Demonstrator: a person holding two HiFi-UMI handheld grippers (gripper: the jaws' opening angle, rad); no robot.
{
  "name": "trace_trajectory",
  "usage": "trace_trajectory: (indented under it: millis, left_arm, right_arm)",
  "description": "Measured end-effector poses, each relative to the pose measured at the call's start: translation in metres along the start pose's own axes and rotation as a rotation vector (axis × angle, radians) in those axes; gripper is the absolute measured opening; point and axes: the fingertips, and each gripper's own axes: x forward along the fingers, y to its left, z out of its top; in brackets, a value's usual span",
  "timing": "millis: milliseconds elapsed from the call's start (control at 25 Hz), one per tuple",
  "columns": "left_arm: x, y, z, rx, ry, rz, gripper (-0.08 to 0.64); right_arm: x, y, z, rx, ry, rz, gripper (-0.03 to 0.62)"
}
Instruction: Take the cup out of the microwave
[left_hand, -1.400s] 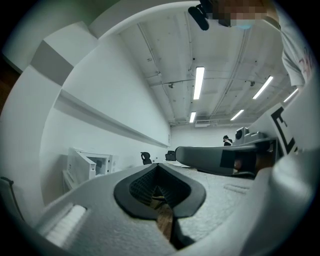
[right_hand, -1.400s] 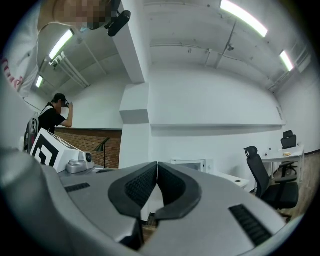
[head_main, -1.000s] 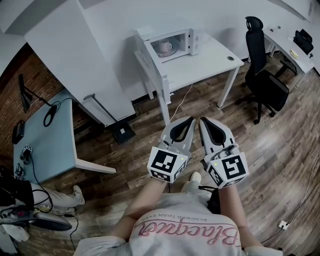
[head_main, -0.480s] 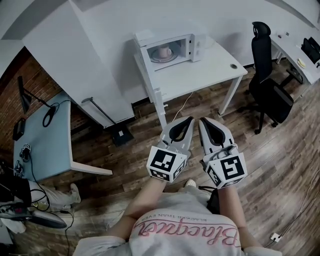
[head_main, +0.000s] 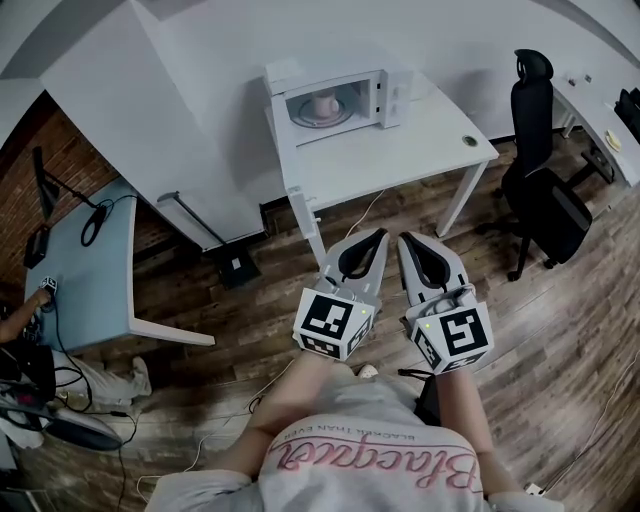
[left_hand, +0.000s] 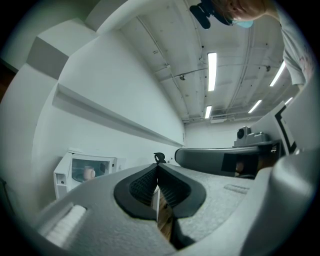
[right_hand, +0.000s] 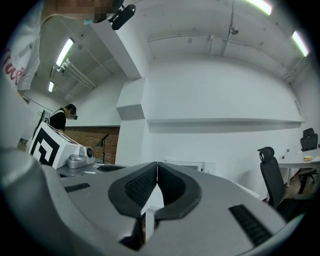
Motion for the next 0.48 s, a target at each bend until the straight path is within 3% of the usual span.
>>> trace_trajectory:
  millis: [480]
  left_arm:
    - [0.039,0.003,-0.004,0.013,0.017,0.017,0.005]
  right_arm:
    - [0.013,-0.041,-0.01,0.015,0.016,-0.017,0.011]
